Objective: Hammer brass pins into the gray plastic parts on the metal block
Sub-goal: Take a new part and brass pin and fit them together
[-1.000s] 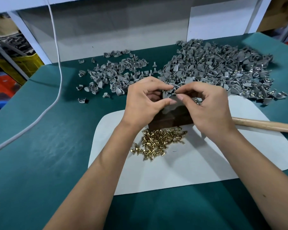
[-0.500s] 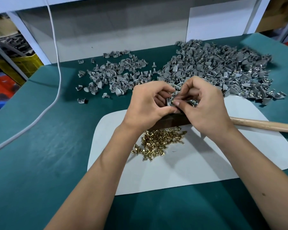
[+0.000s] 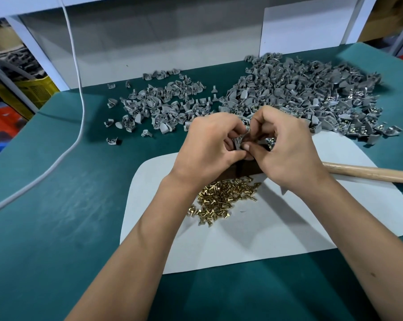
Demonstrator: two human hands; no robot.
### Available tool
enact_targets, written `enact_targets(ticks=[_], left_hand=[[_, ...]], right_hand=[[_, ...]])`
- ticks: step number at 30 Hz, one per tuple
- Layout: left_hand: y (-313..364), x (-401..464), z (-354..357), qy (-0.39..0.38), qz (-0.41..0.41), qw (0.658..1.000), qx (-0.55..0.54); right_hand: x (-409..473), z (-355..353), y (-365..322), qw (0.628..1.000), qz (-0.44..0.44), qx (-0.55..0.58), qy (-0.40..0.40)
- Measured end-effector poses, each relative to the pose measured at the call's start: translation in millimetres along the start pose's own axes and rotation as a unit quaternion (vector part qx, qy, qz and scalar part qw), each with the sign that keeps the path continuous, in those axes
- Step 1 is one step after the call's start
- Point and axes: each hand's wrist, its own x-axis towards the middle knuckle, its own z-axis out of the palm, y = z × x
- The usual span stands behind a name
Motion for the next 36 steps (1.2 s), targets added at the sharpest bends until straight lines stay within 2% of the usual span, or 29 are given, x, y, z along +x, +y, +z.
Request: enact_targets(ticks=[6, 11, 15, 23, 28, 31, 36], left_hand=[[0, -1, 4, 0.007, 0.032, 0.999, 0.027], [-6, -4, 6, 0.04, -0.032, 0.997, -0.065], [-8, -5, 3, 0.06, -0.056, 0.991, -0.104], [-8, -5, 4, 0.047, -0.132, 0.968, -0.208], [-8, -5, 6, 0.031, -0.163, 0.948, -0.272], [-3, -3, 10, 0.045, -0.164, 0.947, -0.272], [4, 1, 16, 0.067, -0.197, 0.933, -0.292]], right_hand=[[1, -2, 7, 0.998, 0.019, 0.054, -0.011], [0, -1, 8, 0.998, 0.025, 0.054, -0.014], [0, -7, 8, 0.998, -0.016, 0.057, -0.021], [1, -8, 9, 0.988, -0.138, -0.066, 0.026], [1, -4, 13, 0.994, -0.082, -0.054, 0.057], [3, -3, 15, 0.996, -0.039, -0.041, 0.069], [1, 0, 14, 0.997, -0.017, -0.028, 0.076]])
